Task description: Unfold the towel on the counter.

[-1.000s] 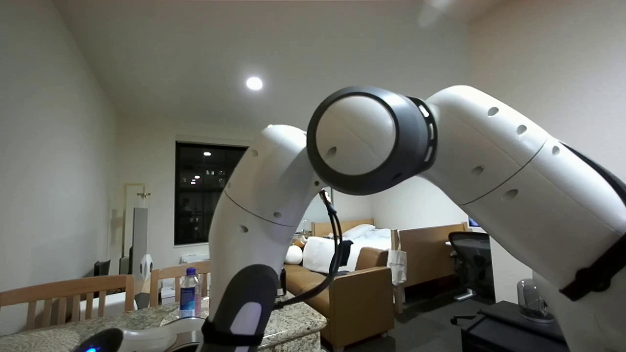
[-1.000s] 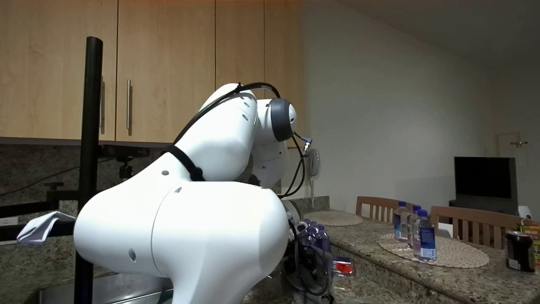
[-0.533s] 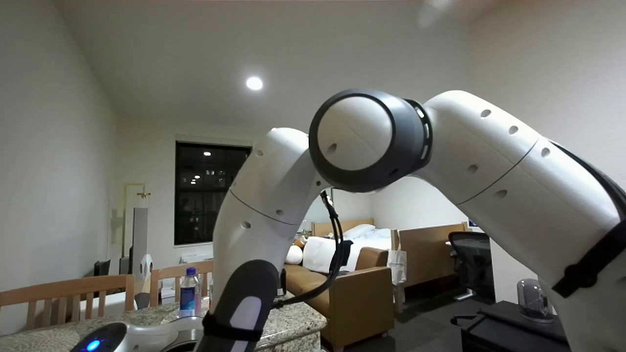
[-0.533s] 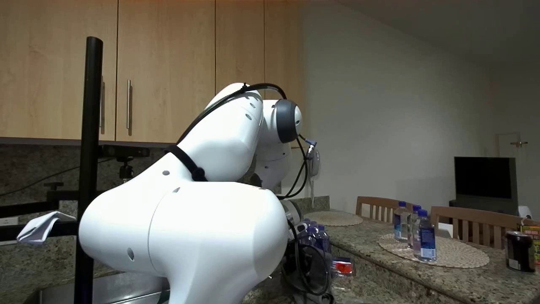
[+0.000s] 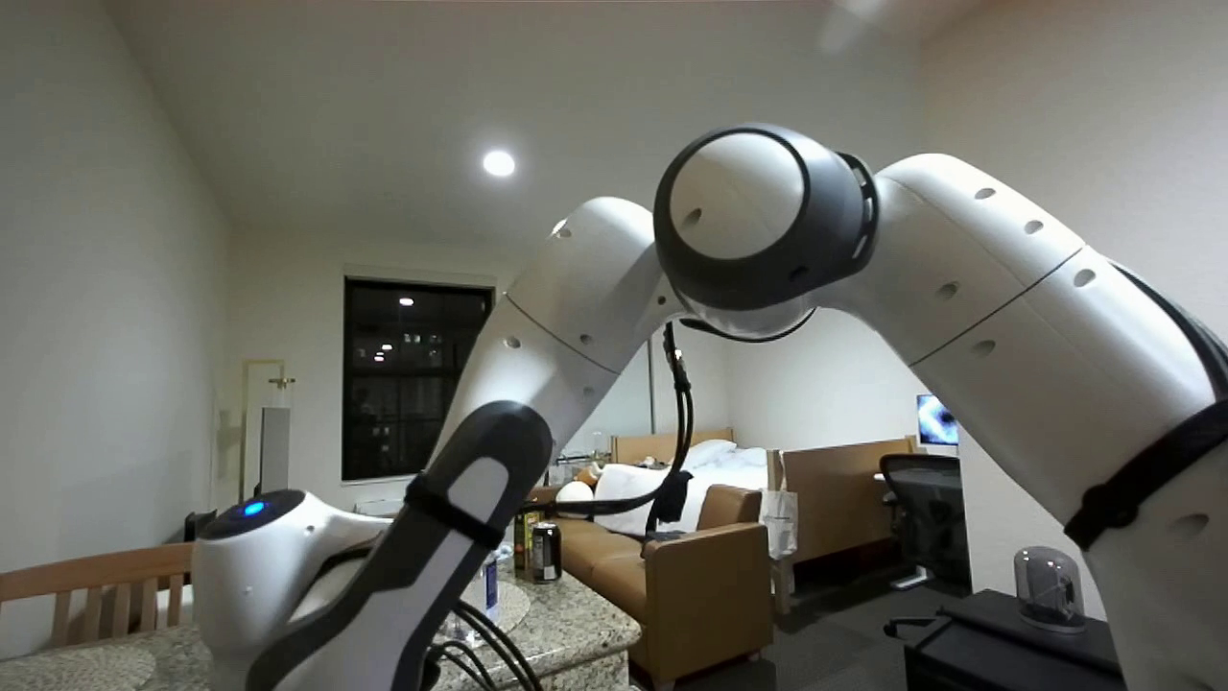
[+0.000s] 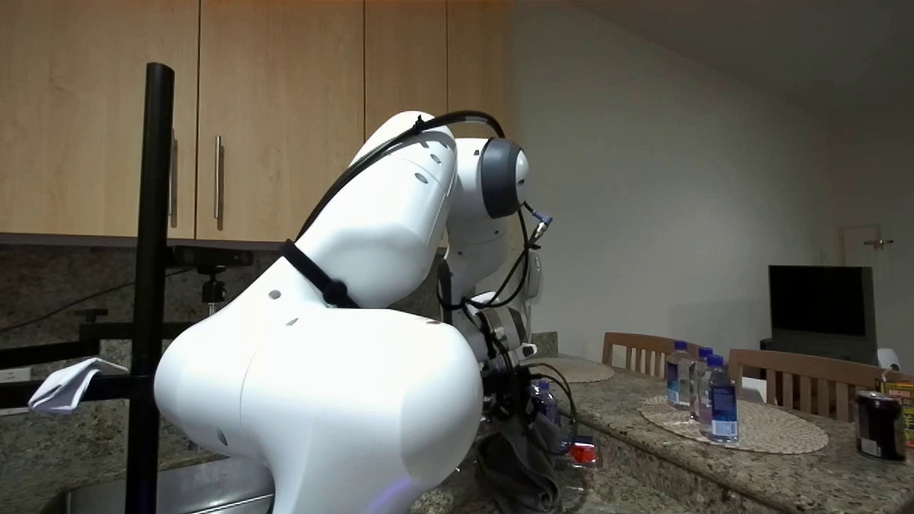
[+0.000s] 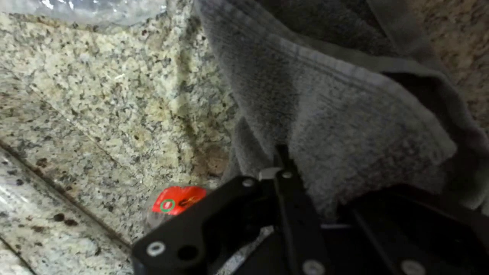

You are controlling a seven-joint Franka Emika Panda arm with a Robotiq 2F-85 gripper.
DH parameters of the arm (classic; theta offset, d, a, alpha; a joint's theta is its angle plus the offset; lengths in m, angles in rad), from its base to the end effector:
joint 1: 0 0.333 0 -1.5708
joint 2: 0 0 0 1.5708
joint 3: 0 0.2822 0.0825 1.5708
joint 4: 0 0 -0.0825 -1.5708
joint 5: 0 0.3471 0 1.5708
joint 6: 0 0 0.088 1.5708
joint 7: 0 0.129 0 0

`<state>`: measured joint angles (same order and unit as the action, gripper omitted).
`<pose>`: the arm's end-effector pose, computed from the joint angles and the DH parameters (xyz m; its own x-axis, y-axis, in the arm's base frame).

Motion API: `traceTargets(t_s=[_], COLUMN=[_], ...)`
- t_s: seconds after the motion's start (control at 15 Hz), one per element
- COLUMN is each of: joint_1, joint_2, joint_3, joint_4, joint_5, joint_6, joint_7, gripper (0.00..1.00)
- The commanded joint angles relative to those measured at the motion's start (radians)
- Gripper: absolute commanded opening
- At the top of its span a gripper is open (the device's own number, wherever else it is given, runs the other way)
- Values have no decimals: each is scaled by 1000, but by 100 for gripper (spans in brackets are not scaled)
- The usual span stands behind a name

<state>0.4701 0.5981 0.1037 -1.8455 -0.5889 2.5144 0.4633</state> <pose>0.5160 0.3277 0.1865 0.8282 0.5405 0.1484 0.4915 -0.8276 0.2712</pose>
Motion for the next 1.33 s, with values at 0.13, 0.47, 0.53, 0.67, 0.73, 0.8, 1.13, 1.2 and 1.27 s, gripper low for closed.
traceTargets(t_s=[0.13, 0.47, 0.53, 0.67, 0.73, 0.8, 1.13, 1.2, 1.27], joint_1=[-103, -165, -173, -186, -195, -207, -258, -262, -268], joint_2=[-109, -169, -178, -189, -189, -182, -126, -108, -96], joint_3=[66, 87, 85, 75, 72, 68, 36, 26, 20], joint_4=[-21, -9, -1, 21, 36, 55, 139, 156, 169], joint_5=[231, 358, 370, 378, 386, 394, 417, 415, 418], joint_6=[-146, -295, -323, -380, -410, -445, -593, -618, -639], joint_7=[-324, -476, -487, -496, -503, -511, -517, -501, -495], gripper=[11, 10, 11, 10, 10, 11, 10, 10, 10])
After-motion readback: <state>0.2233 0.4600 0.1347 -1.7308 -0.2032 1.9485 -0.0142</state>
